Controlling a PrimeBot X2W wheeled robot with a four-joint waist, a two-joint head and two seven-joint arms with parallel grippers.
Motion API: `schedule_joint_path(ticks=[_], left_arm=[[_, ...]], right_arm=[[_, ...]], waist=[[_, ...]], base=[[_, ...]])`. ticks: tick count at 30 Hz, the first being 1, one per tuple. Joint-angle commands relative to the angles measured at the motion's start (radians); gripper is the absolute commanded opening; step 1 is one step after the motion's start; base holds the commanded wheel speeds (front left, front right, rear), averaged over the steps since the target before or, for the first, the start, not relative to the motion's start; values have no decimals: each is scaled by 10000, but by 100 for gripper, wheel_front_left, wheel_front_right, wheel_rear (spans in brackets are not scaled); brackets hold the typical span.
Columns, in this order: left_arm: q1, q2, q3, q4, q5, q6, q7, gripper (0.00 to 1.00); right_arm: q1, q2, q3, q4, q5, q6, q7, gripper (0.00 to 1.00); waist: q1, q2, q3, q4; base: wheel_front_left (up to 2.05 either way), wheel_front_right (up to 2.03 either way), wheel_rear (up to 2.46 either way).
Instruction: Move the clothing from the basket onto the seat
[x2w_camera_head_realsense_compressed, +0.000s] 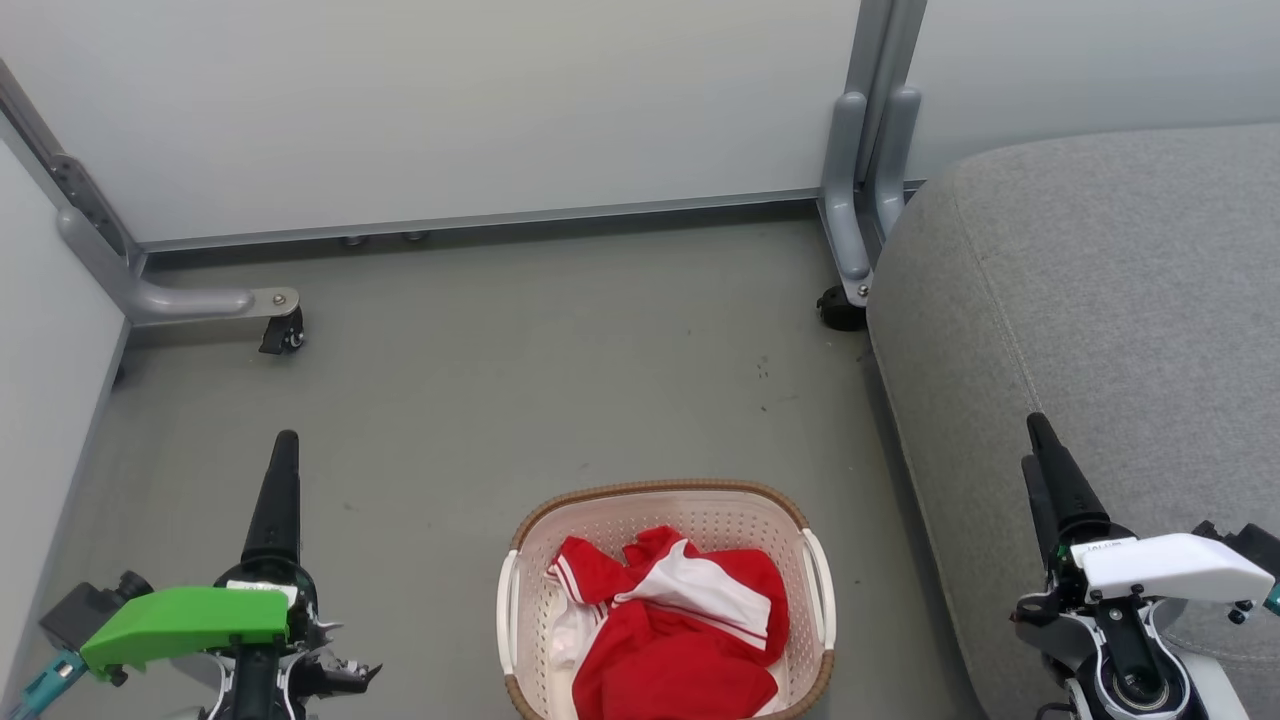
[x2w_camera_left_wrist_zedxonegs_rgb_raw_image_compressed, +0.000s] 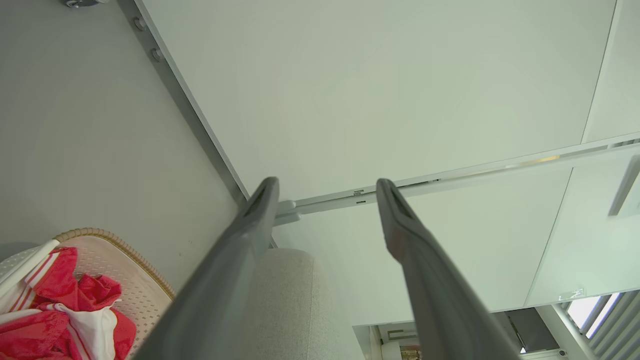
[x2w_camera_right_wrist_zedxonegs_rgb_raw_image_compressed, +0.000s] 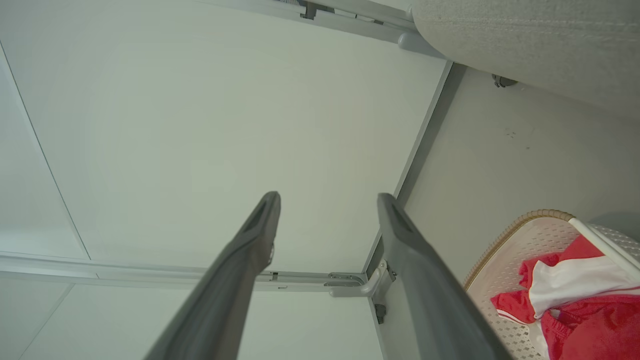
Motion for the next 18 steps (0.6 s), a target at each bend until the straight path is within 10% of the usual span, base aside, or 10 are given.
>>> schedule_joint_path(ticks=[1,18], left_arm=[[-324,73,-94,-337,655,-19,-127,100],[-301,123,-560,-757,4228,-26,-772,100]], right_arm=[[-209,-91,74,-351,-770,3,-139,100],[-82,-225,653,-1125,-4768,4,-785,100]], waist=[[0,0,9,-1],[0,0,61,-7]], base=[[0,0,0],[0,0,0]])
